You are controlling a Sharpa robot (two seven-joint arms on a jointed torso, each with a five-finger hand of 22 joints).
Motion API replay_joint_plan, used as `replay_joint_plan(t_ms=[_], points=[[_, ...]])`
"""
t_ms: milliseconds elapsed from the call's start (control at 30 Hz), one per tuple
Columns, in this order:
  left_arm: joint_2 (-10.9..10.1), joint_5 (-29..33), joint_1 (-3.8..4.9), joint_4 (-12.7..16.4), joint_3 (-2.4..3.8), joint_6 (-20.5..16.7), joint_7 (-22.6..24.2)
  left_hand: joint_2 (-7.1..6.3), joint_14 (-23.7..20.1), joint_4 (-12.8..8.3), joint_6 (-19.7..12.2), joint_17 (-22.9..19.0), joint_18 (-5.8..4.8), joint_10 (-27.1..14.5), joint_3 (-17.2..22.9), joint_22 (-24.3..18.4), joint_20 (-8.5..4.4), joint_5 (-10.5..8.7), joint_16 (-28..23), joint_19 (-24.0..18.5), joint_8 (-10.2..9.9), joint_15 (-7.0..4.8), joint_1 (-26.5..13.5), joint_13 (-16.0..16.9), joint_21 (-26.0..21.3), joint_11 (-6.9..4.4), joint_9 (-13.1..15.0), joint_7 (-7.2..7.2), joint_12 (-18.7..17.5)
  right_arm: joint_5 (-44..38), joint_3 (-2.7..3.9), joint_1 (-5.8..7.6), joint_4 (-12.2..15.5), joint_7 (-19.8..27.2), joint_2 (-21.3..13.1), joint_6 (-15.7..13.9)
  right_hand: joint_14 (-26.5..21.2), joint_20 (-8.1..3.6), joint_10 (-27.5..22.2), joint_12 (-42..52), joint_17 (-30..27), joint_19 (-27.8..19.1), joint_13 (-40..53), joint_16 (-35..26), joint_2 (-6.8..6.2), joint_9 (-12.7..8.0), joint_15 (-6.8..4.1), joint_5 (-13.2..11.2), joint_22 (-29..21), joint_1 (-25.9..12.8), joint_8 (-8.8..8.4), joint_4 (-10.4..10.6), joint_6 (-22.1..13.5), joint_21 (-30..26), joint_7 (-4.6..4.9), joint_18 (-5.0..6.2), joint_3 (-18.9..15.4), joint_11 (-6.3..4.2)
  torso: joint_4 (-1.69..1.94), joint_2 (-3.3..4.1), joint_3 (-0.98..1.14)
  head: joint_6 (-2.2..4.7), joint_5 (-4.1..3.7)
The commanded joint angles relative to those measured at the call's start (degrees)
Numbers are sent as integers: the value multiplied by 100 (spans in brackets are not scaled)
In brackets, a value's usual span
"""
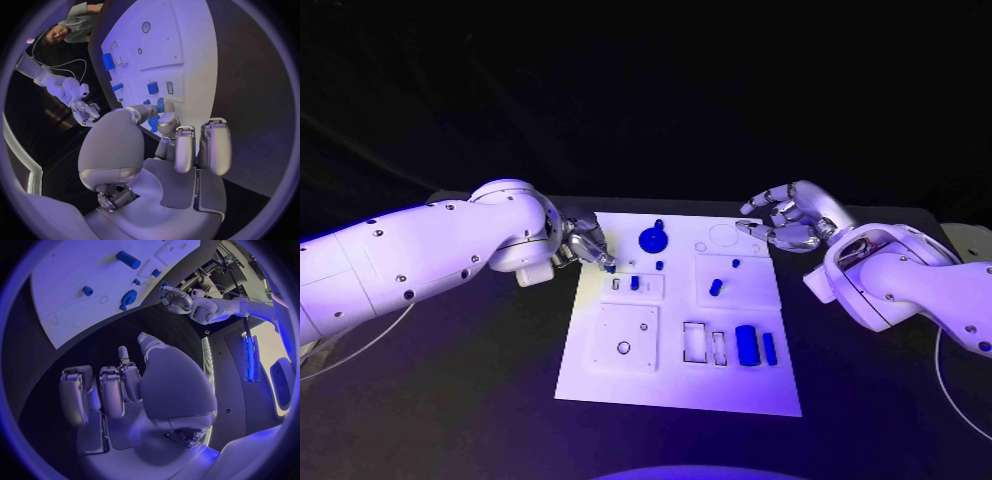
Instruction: Assemble the parts on the task board
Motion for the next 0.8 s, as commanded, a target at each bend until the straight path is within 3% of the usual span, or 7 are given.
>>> replay_joint_plan(t_ms=[33,433,800], points=[[-16,-230,-26,90,-18,-292,85,-3,603,-916,89,1510,-36,64,960,270,-44,53,20,97,34,-32,-64,23,30,-3,106,-81,33,-5,0,-8,2,54,0,40,557,-57,-23,-13,1318,454,713,-19,-16,5,-28,23,1326,-42,28,-1,33,-20,-16,-12,22,-12,2,4,-2,6,12],[70,-756,-174,181,-98,-325,83,-33,603,-926,126,1510,-45,133,1005,313,-58,99,20,115,96,-48,-133,119,53,-25,127,-107,124,-4,0,-19,0,63,13,40,556,-59,-25,-15,1313,453,710,-21,-16,7,-29,30,1324,-49,33,-1,35,-23,-18,-12,30,-13,-13,18,3,-17,29],[130,-948,-203,184,-114,-81,43,-42,603,-926,144,1510,-46,163,1017,320,-64,115,20,118,127,-56,-166,158,56,-35,141,-120,162,-3,0,-21,6,66,13,38,556,-59,-25,-15,1313,453,710,-21,-16,7,-29,30,1324,-49,33,-1,35,-23,-18,-12,30,-13,-9,9,2,-45,30]])
